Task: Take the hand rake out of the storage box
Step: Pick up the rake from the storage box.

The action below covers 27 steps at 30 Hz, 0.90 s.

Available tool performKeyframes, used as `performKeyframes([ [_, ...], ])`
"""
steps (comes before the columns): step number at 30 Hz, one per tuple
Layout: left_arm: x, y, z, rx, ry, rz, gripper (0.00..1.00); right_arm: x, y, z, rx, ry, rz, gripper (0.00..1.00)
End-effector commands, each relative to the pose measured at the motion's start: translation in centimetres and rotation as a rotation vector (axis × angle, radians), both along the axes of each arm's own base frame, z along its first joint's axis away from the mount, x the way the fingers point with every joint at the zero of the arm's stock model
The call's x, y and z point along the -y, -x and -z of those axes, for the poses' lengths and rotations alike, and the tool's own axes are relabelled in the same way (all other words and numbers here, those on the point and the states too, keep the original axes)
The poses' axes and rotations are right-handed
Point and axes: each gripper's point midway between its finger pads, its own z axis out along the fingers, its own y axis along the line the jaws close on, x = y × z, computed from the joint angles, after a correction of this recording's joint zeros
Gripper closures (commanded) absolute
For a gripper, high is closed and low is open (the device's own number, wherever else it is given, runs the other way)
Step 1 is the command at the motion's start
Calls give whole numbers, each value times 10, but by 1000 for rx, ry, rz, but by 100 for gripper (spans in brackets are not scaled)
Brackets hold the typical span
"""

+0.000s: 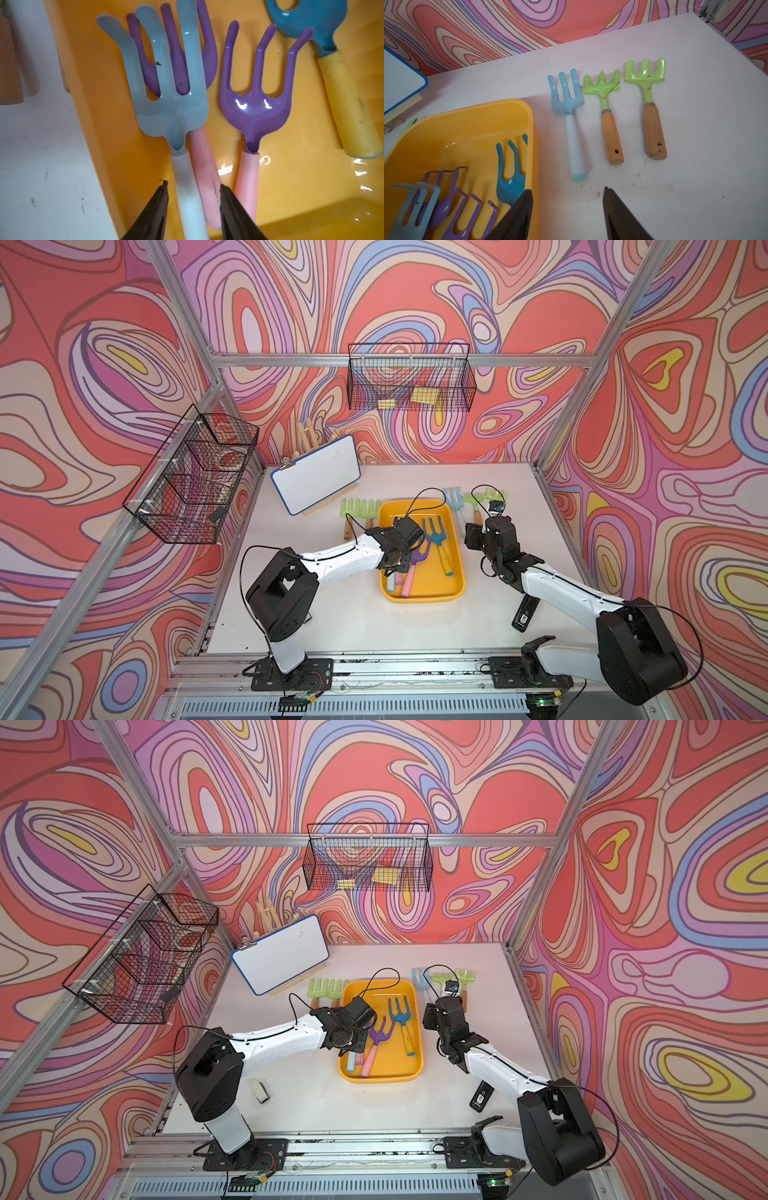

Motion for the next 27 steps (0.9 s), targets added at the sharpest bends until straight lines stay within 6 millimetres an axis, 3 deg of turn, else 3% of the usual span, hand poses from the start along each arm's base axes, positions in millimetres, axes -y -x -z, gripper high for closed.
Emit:
performKeyframes([
  [1,-3,-3,3,-3,-42,-20,49,0,-1,-2,13,-7,8,42],
  [6,-5,-4,17,-39,-99,-15,49,0,-2,-2,8,-4,8,43],
  [13,1,0,39,-80,-68,-22,64,0,-1,-1,8,-5,7,43],
  [27,14,2,56,-124,-39,0,63,-1,-2,0,2,-2,6,45],
])
